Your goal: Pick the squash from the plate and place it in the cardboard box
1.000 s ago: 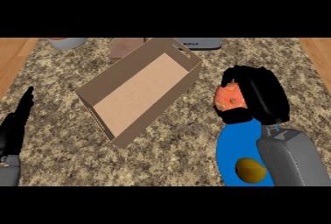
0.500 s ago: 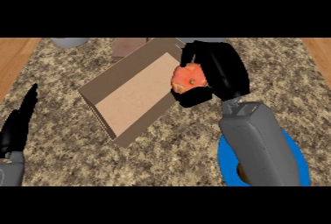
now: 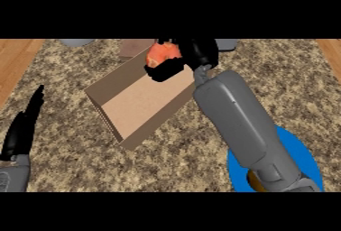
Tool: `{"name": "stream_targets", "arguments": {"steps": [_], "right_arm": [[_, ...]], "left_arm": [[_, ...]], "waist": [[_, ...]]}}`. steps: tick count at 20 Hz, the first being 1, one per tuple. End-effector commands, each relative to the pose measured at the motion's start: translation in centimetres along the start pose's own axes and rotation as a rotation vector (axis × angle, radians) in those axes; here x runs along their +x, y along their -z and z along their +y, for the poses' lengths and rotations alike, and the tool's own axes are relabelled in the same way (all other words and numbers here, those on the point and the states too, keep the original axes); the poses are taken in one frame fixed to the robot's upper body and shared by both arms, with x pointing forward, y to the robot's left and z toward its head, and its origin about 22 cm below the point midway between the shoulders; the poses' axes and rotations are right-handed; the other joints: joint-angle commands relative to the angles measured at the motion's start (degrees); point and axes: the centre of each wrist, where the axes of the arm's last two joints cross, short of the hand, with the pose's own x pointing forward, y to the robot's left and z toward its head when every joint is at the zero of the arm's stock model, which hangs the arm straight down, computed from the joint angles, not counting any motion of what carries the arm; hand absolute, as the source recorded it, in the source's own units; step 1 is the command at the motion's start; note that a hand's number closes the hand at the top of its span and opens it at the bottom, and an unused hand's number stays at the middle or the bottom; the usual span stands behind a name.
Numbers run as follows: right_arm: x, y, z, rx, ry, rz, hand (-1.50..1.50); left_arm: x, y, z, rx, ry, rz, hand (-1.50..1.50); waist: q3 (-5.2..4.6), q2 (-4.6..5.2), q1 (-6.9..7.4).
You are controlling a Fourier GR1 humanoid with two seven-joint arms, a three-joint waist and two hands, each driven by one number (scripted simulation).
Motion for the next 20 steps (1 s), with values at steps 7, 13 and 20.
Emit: {"name": "stream_targets", "arguments": {"steps": [7, 13, 20], "right_arm": [[0.0, 3.9, 2.9, 0.008, 0.004, 0.104, 1.5], [-2.7, 3.7, 4.6, -0.003, 0.011, 0.247, 1.5], [-4.4, 3.6, 5.1, 0.051, 0.115, 0.297, -1.5]], "left_arm": [[3.6, 2.1, 0.6, -0.018, 0.007, -0.056, 0.0], [1.2, 1.1, -2.0, -0.057, 0.013, -0.054, 0.0], [3.0, 1.2, -2.4, -0.069, -0.005, -0.078, 0.0]], "waist": [[-0.03, 0.8, 2.84], [-0.12, 1.38, 4.24], [-0.01, 1.49, 5.49]]}}
